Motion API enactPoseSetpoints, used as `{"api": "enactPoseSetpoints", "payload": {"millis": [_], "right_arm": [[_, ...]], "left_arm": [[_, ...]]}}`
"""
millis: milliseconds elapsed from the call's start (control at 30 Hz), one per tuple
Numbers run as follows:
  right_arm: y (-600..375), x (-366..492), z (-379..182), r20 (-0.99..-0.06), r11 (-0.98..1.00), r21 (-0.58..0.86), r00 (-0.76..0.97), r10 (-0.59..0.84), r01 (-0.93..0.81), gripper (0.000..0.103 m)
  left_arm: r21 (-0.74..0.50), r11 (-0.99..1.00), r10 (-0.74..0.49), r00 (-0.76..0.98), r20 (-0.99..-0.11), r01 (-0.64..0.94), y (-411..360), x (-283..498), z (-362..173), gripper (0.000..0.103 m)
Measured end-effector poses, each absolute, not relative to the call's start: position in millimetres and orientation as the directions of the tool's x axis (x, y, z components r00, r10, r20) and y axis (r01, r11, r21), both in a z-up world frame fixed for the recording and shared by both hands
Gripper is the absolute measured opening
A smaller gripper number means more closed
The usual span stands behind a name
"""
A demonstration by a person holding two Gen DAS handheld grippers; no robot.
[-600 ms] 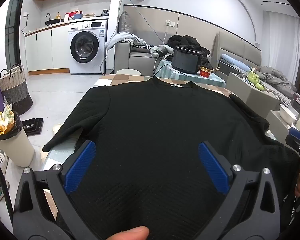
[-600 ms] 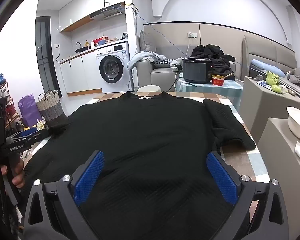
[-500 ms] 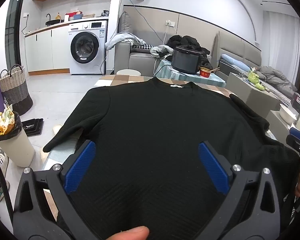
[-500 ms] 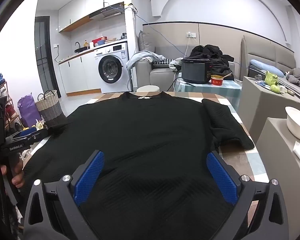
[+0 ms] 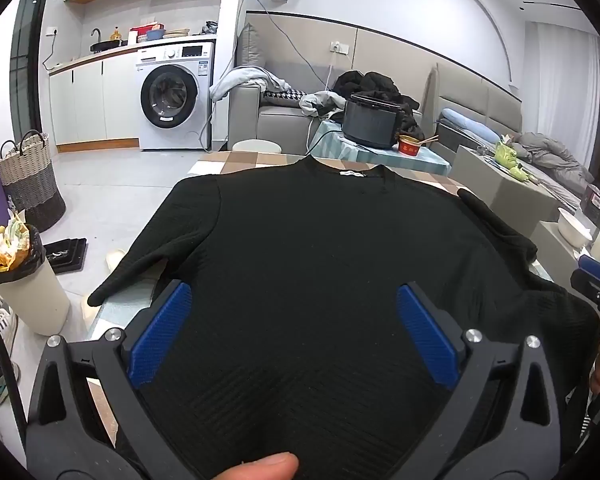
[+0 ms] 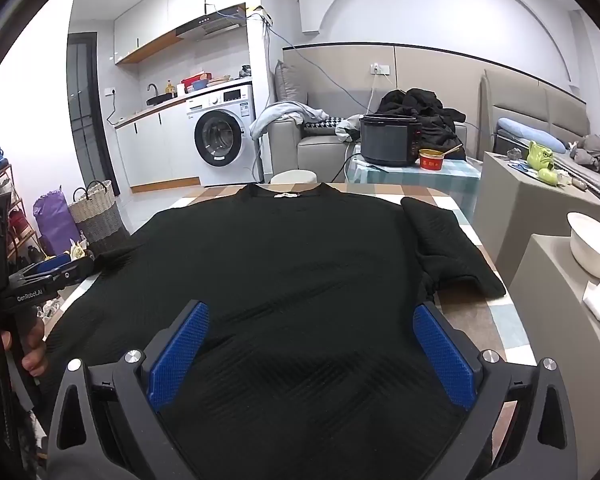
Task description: Fold small clothes
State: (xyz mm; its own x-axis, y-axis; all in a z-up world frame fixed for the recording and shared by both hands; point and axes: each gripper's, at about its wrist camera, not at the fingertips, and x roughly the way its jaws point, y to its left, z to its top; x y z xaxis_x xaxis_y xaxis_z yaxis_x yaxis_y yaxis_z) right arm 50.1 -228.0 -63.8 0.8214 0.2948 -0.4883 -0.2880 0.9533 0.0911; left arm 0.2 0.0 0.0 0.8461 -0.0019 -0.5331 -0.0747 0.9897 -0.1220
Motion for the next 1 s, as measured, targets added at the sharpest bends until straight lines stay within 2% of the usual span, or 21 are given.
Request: {"api": "enactPoseSetpoints", "payload": {"millis": [1000], "right_arm": [[-222.2, 47.9, -53.3, -0.482, 0.957, 0.082, 0.829, 0.283, -0.279, 0.103]], "left_arm": [[-0.121, 0.989, 0.01, 0.855, -0.518, -0.085, 4.0, -5.5, 7.1, 0.102]]}}
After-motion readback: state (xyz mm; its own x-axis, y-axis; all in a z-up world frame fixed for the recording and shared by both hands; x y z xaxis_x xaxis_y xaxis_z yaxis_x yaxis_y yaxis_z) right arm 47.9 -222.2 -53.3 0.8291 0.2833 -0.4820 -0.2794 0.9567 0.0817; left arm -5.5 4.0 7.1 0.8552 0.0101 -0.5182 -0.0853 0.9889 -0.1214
